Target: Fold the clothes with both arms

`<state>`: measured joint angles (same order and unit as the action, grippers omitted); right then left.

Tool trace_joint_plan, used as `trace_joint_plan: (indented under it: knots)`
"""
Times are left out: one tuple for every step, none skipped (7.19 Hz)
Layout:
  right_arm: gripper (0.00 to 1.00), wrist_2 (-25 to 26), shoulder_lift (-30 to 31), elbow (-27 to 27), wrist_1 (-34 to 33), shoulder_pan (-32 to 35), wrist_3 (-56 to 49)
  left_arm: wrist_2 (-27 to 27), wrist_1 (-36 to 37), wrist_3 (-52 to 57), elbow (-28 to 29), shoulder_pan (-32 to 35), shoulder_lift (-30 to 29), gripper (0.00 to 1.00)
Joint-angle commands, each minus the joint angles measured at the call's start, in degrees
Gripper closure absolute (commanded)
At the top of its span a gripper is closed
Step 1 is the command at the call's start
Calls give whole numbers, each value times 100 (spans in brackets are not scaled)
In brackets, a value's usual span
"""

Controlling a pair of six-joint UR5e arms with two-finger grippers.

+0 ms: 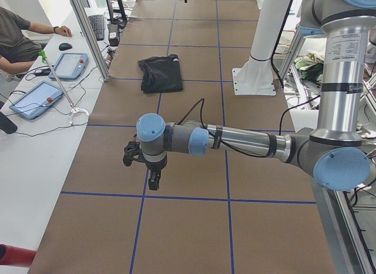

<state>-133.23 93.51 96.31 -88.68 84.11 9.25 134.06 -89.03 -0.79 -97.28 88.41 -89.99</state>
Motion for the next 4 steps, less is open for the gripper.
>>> trace_joint_plan:
  knots:
    - [0,7,9,1,0,9,7,50,9,0,-2,0,26,0]
    - [0,24,9,1,0,9,7,50,9,0,7,-8,17,0]
    - [0,51,18,1,0,9,7,50,9,0,24,-8,17,0]
    - [0,86,10,1,0,9,-2,50,9,0,33,-8,17,0]
